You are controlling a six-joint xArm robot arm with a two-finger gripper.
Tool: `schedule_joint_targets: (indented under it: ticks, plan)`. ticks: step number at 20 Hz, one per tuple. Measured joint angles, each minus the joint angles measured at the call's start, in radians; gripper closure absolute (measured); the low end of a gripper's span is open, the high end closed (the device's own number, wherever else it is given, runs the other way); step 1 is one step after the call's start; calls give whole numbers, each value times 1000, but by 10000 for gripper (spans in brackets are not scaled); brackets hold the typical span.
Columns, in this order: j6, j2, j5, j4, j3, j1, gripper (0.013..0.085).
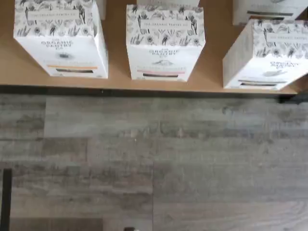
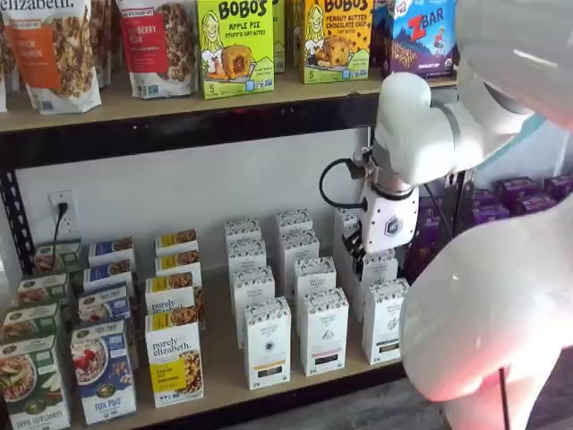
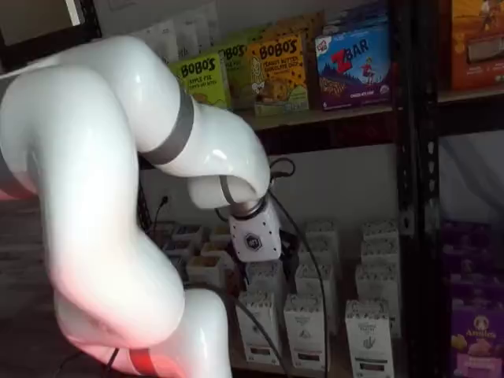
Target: Pick up the white box with a green strip in the middle, on the bottom shelf, the sixth box from the left
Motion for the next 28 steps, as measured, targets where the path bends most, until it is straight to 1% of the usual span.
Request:
schedule_joint_targets:
  ticks: [2,3,6,8,9,10,12,14,17,22,23,25,27,28]
  plan:
    - [4,55,-54,-12,-3,-9,130]
    - [16,88,-76,-31,-9,-14,130]
    - [14,178,-128,-47,-33,-33,130]
    - [60,262,-173,-118,-61,-53,130]
    - [65,294,-194,-131,-72,-62,130]
    - [63,323,-213,-135,-82,-69,130]
    - [32,395,-250,-118,-110,-86,130]
    - [33,470,-284,-137,-142,-106,130]
    - [52,595,-349,-197,-199,-149,130]
    - [-5,735,-409,-181,-274,-191,130]
    - [-3,757,-416,-189,-289,-198,130]
    - [17,819,-434,-228,-335,-216,130]
    - [14,864,-446,-232,-369,-224,130]
    - [6,892,-449,-227,-391,-227,130]
